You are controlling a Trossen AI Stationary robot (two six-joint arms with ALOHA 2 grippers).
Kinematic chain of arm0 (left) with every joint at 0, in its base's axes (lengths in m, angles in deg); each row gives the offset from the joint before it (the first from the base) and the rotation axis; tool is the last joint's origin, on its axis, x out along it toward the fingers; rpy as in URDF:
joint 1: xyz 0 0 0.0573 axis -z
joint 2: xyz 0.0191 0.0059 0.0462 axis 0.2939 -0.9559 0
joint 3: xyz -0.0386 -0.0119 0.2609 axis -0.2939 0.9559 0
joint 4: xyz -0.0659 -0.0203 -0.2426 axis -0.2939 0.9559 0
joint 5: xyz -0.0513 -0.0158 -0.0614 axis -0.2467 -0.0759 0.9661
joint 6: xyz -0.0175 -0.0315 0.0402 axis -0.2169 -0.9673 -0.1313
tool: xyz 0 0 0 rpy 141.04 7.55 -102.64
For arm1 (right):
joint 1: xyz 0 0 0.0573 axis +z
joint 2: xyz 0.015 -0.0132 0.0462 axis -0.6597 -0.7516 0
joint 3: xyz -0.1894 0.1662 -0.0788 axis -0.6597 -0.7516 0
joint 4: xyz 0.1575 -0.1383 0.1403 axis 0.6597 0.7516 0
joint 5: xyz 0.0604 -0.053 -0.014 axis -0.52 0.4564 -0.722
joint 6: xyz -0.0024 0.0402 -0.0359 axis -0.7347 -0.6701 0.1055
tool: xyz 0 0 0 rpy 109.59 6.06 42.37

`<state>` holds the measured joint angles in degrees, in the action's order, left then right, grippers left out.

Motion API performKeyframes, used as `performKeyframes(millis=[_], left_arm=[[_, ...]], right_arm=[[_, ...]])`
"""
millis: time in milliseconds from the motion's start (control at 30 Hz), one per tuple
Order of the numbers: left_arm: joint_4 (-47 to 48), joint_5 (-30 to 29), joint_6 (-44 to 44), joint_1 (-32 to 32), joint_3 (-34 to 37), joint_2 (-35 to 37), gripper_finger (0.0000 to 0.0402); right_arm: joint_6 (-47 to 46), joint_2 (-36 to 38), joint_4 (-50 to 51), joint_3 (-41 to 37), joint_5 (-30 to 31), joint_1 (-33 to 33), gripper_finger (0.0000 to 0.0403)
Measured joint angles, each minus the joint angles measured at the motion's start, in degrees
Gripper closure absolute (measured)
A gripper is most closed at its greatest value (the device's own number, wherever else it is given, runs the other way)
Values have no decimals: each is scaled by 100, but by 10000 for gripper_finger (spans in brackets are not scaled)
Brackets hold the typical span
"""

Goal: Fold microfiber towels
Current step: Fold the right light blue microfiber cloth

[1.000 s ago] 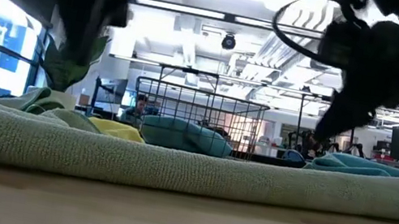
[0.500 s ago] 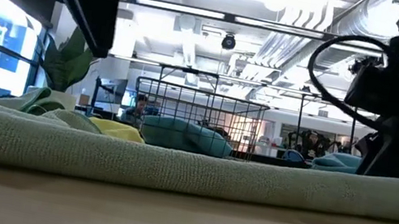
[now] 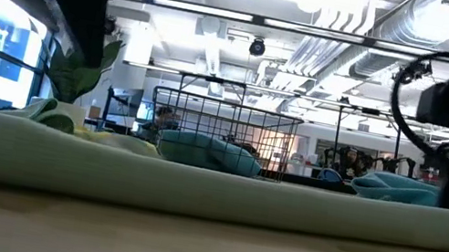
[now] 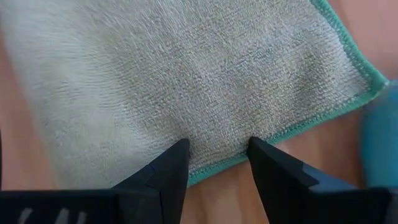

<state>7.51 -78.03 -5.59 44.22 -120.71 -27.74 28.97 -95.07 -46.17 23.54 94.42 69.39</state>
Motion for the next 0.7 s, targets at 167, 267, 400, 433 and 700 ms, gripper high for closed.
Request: performKeyframes(millis=[167,267,400,433,700], left_arm=[[-97,-44,343,-51,2,-442,296],[-355,-261,566,-183,4,-663,296],[-1067,-396,1041,-383,2,-929,296],[-1152,-320,1144,-425,2,-1004,296],[-949,158,1311,-437,-2,-1113,296]], right_arm=[[16,363,1119,258,46,-2,238],[-18,414,820,290,35,-2,238],[-169,412,822,290,37,-2,238],[-204,412,862,290,20,-2,238],[-441,405,983,290,-14,-2,238]])
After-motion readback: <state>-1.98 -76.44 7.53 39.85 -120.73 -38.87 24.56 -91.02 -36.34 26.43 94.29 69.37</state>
